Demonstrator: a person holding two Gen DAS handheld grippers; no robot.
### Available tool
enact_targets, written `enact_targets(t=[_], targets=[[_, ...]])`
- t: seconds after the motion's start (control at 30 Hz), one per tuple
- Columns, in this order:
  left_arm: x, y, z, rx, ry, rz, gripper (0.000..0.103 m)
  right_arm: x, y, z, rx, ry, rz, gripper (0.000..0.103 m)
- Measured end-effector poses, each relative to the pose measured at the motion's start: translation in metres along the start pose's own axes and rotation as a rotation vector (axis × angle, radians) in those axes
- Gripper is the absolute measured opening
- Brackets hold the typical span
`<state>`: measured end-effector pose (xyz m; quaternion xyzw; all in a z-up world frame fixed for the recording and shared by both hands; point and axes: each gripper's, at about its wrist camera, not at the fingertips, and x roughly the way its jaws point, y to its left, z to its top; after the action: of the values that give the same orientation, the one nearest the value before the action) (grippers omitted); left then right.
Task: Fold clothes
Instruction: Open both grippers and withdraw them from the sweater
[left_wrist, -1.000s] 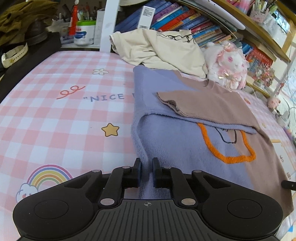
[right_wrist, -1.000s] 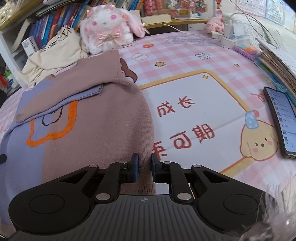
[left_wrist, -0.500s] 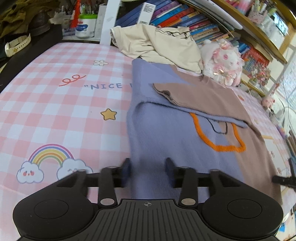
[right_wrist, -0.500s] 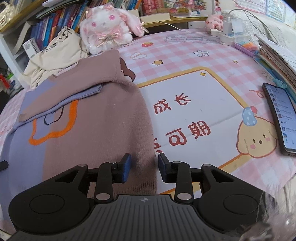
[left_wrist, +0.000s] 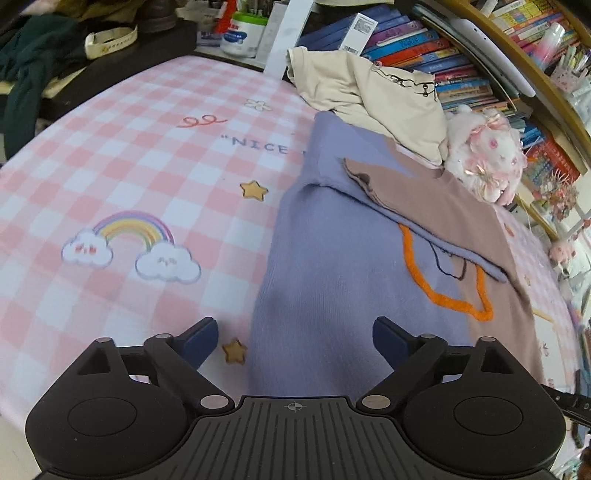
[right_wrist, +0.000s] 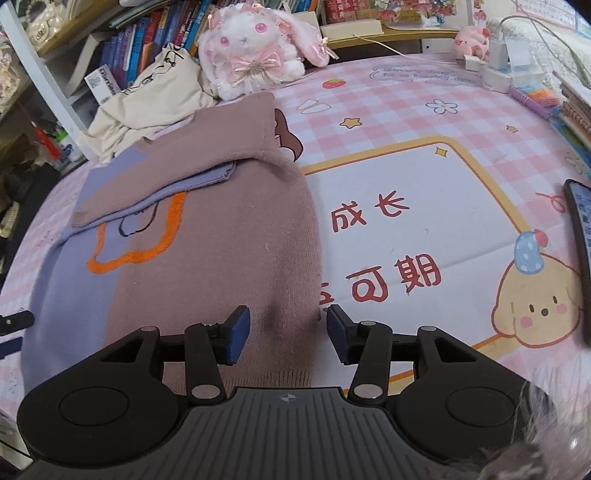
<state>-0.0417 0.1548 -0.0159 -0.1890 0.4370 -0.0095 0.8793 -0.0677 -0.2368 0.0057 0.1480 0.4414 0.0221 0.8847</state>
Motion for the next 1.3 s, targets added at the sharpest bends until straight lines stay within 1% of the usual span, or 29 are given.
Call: enact_targets(t=[0.13, 0.27, 0.33, 0.4, 0.47, 0.53, 0.57, 0.73, 0.87, 0.97, 1.0, 1.07, 1.1, 1.13, 1.2, 1.27, 1.3], targets=[[-0.004, -0.007, -0.012, 0.029, -0.002, 0.018, 0.097, -0.001, 0.001, -0.004, -0.021, -0.010, 0.033, 0.058], [-0.007, -0.013, -0.019, 0.048, -0.005, 0.033, 0.099, -0.005, -0.004, -0.009, 0.006, -0.032, 0.071, 0.063], [-0.007, -0.015, -0.021, 0.059, -0.011, 0.042, 0.099, -0.007, -0.008, -0.012, 0.019, -0.040, 0.088, 0.076], [-0.007, -0.017, -0.022, 0.071, -0.012, 0.052, 0.099, -0.010, -0.011, -0.015, 0.030, -0.048, 0.098, 0.081], [-0.007, -0.019, -0.023, 0.071, -0.007, 0.065, 0.100, -0.011, -0.013, -0.017, 0.032, -0.049, 0.104, 0.083], [-0.006, -0.020, -0.025, 0.065, -0.009, 0.072, 0.103, -0.012, -0.014, -0.018, 0.029, -0.045, 0.112, 0.094], [-0.006, -0.021, -0.026, 0.064, -0.010, 0.074, 0.103, -0.012, -0.014, -0.019, 0.025, -0.040, 0.116, 0.102], [-0.007, -0.026, -0.030, 0.071, -0.007, 0.101, 0.103, -0.013, -0.012, -0.020, -0.011, -0.028, 0.120, 0.103], [-0.009, -0.025, -0.033, 0.072, 0.001, 0.101, 0.103, -0.015, -0.015, -0.021, -0.017, -0.022, 0.138, 0.103], [-0.012, -0.023, -0.034, 0.056, 0.010, 0.084, 0.103, -0.016, -0.019, -0.019, -0.007, -0.006, 0.156, 0.103], [-0.014, -0.021, -0.034, 0.038, 0.010, 0.075, 0.102, -0.016, -0.020, -0.019, -0.003, -0.001, 0.160, 0.102], [-0.016, -0.018, -0.034, 0.006, 0.007, 0.058, 0.101, -0.017, -0.021, -0.018, 0.008, 0.003, 0.162, 0.095], [-0.017, -0.017, -0.034, -0.004, 0.006, 0.048, 0.101, -0.018, -0.022, -0.018, 0.009, 0.002, 0.163, 0.082], [-0.018, -0.017, -0.035, -0.006, 0.005, 0.041, 0.098, -0.018, -0.022, -0.018, 0.009, 0.003, 0.163, 0.066], [-0.019, -0.017, -0.035, -0.004, 0.005, 0.027, 0.090, -0.018, -0.021, -0.018, 0.007, 0.010, 0.161, 0.051], [-0.020, -0.017, -0.034, -0.002, 0.002, 0.033, 0.075, -0.018, -0.022, -0.018, 0.013, 0.019, 0.167, 0.044], [-0.021, -0.017, -0.035, -0.001, -0.001, 0.043, 0.069, -0.017, -0.022, -0.018, 0.024, 0.028, 0.177, 0.033]])
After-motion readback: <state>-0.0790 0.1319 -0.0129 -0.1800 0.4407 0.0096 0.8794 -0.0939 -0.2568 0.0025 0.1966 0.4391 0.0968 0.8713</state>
